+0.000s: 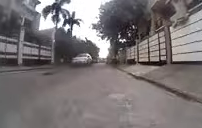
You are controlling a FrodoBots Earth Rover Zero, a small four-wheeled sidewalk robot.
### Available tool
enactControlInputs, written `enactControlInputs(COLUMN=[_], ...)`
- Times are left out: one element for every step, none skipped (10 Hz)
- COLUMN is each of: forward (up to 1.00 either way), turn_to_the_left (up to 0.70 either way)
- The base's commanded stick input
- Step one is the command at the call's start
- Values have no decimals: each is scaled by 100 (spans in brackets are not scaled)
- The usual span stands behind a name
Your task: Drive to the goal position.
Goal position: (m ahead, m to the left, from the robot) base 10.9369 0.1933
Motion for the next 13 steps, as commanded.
enactControlInputs(forward=[100, 100, 100, 100, 100, 100, 100, 100, 100, 100, 100, 100, 100], turn_to_the_left=[0, 0, 0, 0, 0, 0, 0, 0, 0, 0, 0, 0, 0])
